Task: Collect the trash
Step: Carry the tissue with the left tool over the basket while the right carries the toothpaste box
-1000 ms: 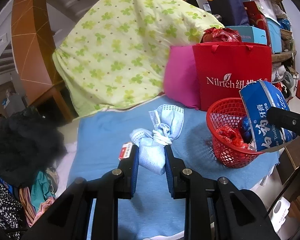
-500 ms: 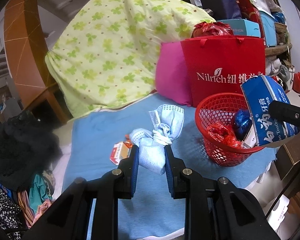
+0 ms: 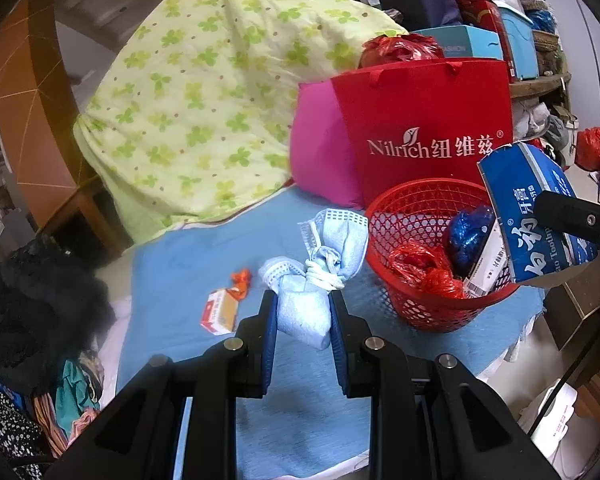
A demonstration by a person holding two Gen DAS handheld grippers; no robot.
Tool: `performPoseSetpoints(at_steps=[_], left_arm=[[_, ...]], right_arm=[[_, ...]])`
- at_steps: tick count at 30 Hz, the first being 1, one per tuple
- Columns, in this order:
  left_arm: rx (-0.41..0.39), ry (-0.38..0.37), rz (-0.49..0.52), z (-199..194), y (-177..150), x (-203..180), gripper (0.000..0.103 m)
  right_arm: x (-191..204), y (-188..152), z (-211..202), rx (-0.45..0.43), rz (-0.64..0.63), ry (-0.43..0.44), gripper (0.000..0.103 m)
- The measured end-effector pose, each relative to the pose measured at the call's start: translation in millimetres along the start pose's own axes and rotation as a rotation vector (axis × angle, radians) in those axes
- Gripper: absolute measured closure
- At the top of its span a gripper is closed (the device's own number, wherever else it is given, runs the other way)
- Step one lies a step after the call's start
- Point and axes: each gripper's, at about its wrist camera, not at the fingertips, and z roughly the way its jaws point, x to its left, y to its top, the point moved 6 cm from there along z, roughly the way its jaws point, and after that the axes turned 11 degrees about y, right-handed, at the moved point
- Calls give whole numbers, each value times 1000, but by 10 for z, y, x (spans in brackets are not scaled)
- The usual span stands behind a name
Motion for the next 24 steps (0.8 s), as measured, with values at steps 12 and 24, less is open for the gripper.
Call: performPoseSetpoints(at_steps=[12,24], left_arm=[[4,-29,34,26,41,-232,76],[3,-45,63,23,60,-412,76]], right_arm=[[-240,28,-113,-17,42,-20,45],[-371,30,-190,-32,69,-38,45]])
